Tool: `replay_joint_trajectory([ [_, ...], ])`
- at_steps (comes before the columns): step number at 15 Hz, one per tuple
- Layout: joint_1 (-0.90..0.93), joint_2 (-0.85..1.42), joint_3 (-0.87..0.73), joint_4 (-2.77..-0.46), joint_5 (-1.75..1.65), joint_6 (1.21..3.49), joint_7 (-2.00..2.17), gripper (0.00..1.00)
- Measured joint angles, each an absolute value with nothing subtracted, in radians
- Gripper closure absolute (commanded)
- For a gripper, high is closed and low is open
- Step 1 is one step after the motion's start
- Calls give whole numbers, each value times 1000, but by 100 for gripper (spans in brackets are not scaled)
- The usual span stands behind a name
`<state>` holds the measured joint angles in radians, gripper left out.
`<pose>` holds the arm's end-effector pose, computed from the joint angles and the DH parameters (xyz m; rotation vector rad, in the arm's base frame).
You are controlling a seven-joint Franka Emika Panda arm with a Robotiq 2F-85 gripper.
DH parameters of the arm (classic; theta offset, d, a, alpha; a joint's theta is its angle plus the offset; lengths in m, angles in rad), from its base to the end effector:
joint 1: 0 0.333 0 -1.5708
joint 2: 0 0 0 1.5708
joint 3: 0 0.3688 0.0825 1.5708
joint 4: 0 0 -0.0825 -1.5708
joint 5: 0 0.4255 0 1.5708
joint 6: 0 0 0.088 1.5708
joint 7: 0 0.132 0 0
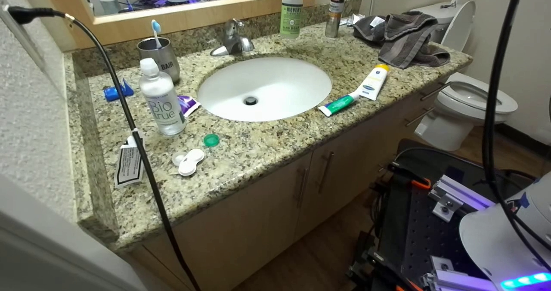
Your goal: Move the green bottle from the left to the right of the sink
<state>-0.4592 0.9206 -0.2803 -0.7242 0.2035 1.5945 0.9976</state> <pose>0.7160 -0.4673 0.4163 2.1261 -2.2801 -0.0404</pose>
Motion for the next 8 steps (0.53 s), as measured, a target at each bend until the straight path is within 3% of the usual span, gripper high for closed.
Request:
replay_joint_trajectory([
  [8,-366,1044,-277,-630,171,1757,1156,92],
])
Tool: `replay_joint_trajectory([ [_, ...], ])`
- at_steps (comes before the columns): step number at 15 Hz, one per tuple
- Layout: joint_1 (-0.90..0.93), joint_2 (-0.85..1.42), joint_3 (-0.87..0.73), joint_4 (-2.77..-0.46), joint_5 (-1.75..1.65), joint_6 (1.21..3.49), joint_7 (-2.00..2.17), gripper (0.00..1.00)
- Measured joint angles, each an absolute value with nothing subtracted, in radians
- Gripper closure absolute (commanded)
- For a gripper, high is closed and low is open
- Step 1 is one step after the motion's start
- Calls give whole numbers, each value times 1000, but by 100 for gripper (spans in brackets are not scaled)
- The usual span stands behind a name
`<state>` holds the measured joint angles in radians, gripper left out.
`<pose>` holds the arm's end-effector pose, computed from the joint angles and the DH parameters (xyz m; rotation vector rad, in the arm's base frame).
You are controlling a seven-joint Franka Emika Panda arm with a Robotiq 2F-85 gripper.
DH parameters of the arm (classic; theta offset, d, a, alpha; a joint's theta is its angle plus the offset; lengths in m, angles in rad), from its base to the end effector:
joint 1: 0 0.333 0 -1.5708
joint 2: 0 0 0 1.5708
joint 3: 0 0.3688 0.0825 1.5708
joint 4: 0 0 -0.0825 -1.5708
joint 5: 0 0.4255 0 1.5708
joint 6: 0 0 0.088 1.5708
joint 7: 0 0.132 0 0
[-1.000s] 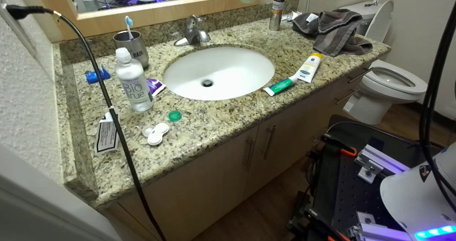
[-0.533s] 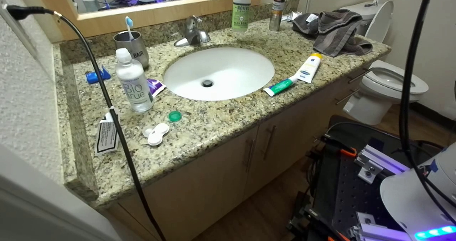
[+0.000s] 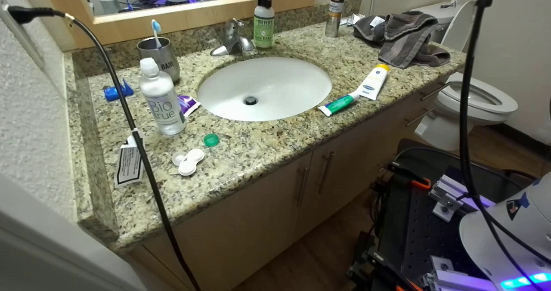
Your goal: Move the green bottle from the left to the right of the sink
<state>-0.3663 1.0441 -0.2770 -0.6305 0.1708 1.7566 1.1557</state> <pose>0.7918 -0.4076 0.3717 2.0764 -2.3055 0.1826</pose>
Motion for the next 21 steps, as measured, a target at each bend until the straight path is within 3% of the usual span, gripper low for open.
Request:
replay_joint_trajectory([
  [7,-350,1082,-348,-585,64,1736,1275,92],
  [21,-519,1149,-178,-416,121,1598,1411,92],
])
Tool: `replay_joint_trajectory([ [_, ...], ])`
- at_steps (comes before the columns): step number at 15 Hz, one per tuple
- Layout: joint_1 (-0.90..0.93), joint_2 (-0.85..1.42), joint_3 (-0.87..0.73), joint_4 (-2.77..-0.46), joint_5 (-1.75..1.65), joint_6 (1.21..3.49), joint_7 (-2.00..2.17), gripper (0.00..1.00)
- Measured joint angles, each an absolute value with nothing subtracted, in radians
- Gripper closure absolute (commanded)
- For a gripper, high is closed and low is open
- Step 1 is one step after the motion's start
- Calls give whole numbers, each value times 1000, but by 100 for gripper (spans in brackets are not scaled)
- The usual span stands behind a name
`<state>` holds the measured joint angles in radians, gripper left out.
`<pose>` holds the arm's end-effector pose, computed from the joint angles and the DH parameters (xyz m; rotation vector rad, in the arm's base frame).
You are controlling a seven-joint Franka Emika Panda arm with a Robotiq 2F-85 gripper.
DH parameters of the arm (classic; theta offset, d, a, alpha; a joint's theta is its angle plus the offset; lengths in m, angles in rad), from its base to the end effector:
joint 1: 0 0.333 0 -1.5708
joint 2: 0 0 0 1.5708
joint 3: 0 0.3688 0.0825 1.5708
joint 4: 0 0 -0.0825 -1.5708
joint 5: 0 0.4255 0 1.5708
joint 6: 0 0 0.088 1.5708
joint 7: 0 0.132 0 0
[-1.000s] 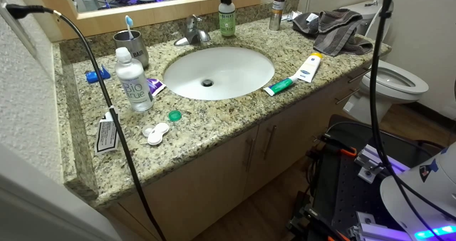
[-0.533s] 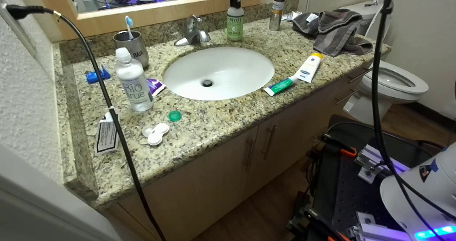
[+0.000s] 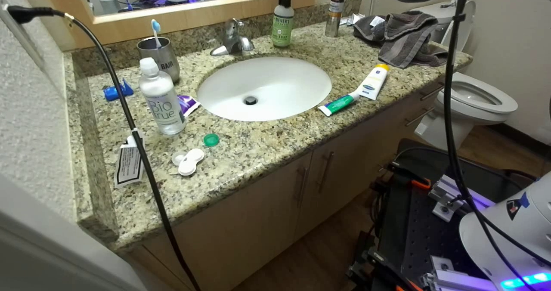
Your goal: Move the green bottle from the left to the right of the sink
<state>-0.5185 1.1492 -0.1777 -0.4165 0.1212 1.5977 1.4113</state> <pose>0.7484 -0.4772 0.3674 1.6834 -2.6248 0.0795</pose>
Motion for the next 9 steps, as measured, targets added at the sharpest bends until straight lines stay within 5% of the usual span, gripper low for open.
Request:
replay_joint_trajectory([
  [5,-509,1172,-177,-390,101,1600,1412,92],
  [7,-503,1172,-181,-392,84,1600,1412,45],
  [9,-500,1172,-183,-395,75,1599,1413,38],
])
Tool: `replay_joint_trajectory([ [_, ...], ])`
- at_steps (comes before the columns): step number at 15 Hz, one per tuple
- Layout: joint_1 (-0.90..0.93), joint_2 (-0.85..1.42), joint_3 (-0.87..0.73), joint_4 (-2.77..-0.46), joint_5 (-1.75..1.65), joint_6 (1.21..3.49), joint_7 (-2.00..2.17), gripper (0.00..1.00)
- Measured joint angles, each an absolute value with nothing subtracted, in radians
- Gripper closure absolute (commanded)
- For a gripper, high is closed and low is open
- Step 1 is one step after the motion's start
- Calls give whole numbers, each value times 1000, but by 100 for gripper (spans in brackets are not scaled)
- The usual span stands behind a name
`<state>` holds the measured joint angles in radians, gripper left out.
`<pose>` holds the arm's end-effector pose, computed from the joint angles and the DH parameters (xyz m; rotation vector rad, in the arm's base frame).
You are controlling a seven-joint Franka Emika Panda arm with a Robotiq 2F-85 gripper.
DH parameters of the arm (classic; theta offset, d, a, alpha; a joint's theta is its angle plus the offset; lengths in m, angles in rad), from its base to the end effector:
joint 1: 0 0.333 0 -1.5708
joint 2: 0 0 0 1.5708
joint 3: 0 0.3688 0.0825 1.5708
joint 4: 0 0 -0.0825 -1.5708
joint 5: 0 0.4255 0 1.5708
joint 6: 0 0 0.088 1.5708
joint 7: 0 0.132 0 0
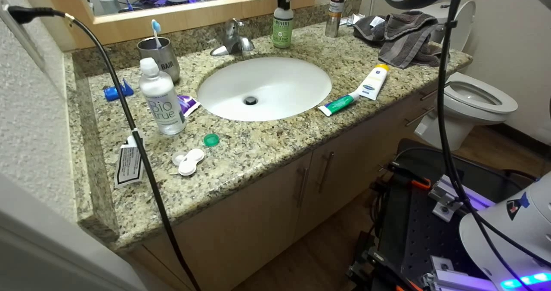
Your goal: Move the green bottle from the left to the right of the sink
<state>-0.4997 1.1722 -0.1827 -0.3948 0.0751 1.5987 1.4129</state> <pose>0.7556 -0.4688 0.3588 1.6823 -2.5680 0.1112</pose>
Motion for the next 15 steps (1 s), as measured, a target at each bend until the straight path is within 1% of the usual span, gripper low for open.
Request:
replay_joint_trajectory([
  [3,-505,1175,-176,-399,78,1597,1413,15],
  [5,-512,1189,-160,-390,90,1612,1413,2],
  [6,-512,1188,-154,-390,102,1631,1413,0],
  [10,-498,1164,-112,-343,116,1707,1396,0],
  [15,-464,1030,-78,-345,116,1721,1304,0],
])
